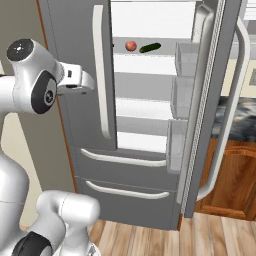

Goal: Open the fridge, remove the peach, cucumber, and chicken drumstick, and place them on any counter.

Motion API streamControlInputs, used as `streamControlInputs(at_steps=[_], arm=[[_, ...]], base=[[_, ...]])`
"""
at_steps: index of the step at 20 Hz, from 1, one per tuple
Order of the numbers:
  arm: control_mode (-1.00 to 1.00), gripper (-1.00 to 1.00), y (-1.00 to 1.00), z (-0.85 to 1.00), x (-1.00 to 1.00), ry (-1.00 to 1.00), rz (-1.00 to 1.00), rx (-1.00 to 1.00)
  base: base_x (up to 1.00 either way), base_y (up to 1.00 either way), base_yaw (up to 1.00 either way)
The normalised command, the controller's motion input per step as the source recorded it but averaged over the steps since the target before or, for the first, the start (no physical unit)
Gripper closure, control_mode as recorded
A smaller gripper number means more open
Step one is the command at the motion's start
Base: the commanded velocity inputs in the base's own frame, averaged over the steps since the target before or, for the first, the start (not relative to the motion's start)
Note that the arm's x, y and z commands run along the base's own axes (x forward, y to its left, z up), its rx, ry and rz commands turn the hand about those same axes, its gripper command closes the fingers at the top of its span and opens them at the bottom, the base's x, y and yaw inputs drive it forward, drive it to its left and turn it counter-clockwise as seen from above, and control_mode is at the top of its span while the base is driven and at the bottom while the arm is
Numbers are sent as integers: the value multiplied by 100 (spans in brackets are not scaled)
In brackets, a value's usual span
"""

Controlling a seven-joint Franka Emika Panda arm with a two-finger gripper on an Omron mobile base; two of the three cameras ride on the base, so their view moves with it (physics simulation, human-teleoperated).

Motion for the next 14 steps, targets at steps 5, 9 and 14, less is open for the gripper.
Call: streamControlInputs(at_steps=[5, 9, 14], arm=[[-100, -100, 13, 0, 27, -11, -1, 1], [-100, -100, 4, 14, 32, -7, -3, 0], [-100, -100, 0, 37, 33, 2, -4, 0]], base=[[0, 0, 0], [0, 0, 0], [0, 0, 0]])
